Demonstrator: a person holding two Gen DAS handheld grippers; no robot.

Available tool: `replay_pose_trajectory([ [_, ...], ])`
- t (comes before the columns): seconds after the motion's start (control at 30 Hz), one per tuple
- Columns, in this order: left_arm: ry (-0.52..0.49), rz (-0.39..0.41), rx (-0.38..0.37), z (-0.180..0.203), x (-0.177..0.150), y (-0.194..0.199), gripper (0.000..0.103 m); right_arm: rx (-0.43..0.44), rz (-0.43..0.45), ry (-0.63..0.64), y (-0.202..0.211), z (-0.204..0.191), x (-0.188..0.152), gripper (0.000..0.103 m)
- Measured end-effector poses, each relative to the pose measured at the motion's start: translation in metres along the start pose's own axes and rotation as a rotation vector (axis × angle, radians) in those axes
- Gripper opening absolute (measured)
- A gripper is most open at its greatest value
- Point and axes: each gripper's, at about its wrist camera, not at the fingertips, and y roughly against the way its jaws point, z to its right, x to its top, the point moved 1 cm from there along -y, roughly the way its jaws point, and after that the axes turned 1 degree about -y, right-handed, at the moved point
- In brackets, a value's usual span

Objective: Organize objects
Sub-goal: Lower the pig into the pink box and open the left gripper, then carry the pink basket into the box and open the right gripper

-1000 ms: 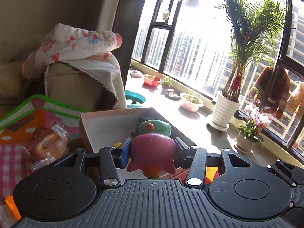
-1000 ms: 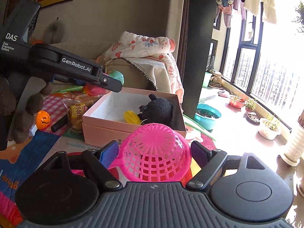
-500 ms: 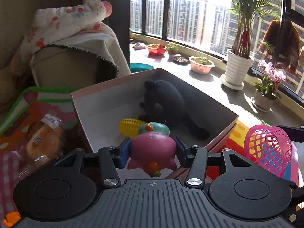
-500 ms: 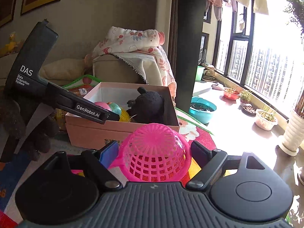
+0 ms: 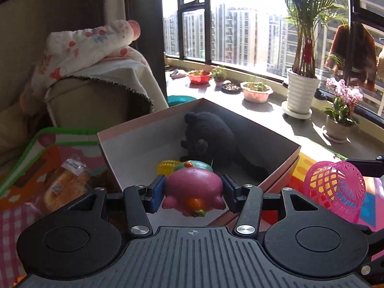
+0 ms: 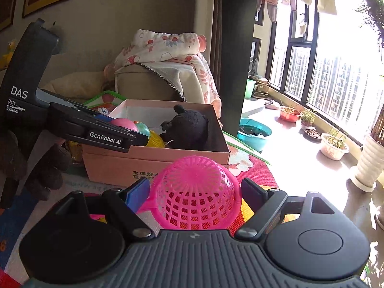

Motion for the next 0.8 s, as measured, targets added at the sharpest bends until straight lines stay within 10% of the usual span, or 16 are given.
replay_pose_trajectory([
  [0.17, 0.062, 0.182, 0.035, -0.01, 0.004, 0.021, 0.055, -0.009, -0.008, 0.007, -0.004, 0.0, -0.003, 0.083],
  [0.47, 0.192, 0.271, 0.035, -0.037, 0.003, 0.069, 0.055, -0.02, 0.033, 0.018, -0.004, 0.001, 0.013, 0.084],
  [0.8, 0.249, 0.15, 0.114, -0.073, -0.072, 0.135, 0.055, -0.114, 0.074, 0.184, -0.102, -0.034, 0.144, 0.084],
])
